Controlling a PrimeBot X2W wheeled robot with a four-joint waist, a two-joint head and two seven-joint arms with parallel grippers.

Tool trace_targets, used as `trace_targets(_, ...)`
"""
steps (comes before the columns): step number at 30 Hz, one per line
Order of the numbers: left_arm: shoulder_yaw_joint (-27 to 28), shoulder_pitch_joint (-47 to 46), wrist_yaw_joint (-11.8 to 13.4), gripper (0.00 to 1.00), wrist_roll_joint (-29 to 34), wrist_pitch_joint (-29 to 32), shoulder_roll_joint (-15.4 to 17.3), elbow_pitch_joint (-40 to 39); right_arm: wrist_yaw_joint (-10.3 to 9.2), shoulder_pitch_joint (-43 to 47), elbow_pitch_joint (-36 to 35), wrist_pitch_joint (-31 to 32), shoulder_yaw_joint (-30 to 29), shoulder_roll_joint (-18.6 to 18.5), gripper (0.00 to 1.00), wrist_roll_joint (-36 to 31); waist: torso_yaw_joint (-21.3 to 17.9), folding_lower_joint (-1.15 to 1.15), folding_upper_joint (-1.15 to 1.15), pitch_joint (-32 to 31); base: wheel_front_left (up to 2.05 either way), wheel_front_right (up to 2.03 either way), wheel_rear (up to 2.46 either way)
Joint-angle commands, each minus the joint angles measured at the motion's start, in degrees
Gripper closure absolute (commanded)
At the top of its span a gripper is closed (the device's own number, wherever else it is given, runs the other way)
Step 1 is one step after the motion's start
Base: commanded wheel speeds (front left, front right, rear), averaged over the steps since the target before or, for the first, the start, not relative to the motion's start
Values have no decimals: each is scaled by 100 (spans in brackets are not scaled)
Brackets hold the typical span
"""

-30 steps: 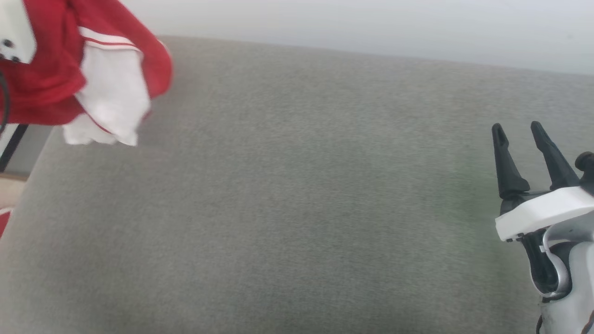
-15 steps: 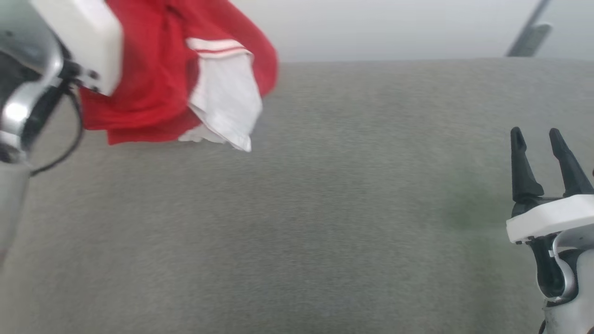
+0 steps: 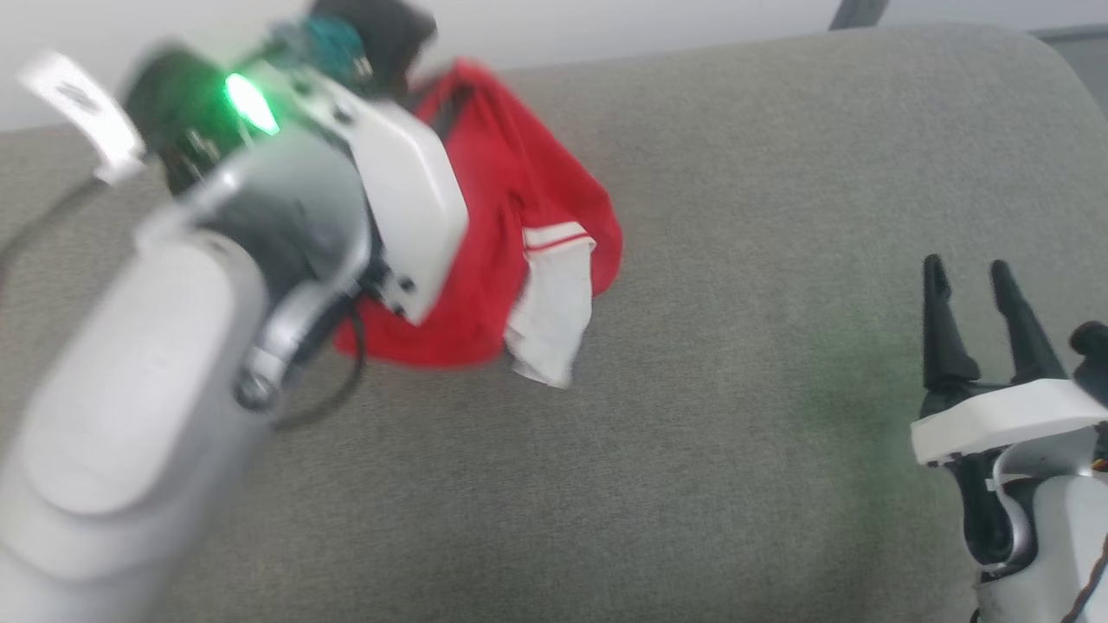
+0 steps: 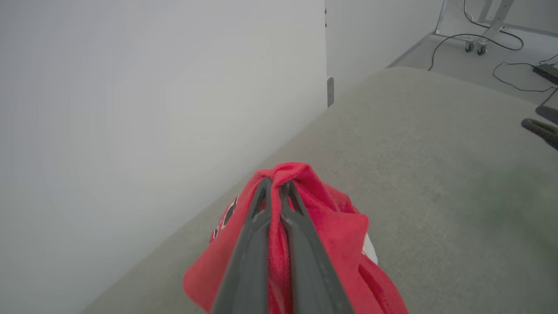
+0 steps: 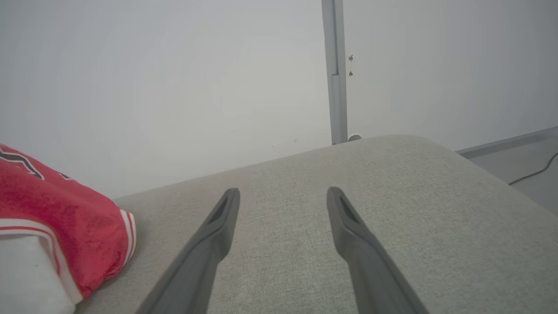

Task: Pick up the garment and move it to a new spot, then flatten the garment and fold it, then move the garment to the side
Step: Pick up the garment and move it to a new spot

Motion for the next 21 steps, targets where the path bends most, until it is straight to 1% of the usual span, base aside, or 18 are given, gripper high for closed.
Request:
trace_targets(1,-59,221,94,100,-60,40,-57,72,-2,-31,61,-66,42,23,0,48,-83,0,0,77,0,0,0)
trace_targets(4,-258,666,170,100,-119,148,-85,282,-2,-57,163,-132,129,32,0,90,-126,0,0,113,0,0,0)
trace_targets(6,-376,961,164,100,-199,221,-95,448,-2,-77,223,-162,181,31,0,112,-144,0,0,128,0,0,0)
trace_targets(9,-474,1318,182,100,-262,150,-94,793,-2,-120,278,-224,322,13,0,152,-167,0,0,162,0,0,0)
trace_targets(10,-524,1432,139,100,-279,110,-97,917,-2,-134,299,-239,356,4,0,178,-172,0,0,173,0,0,0)
trace_targets(15,-604,1783,108,100,-382,-212,-247,1649,-2,-242,401,-347,555,-54,0,244,-185,0,0,206,0,0,0)
trace_targets(21,-717,1829,-62,100,-419,-538,-414,2511,-2,-342,464,-393,679,-151,0,297,-146,0,0,209,0,0,0)
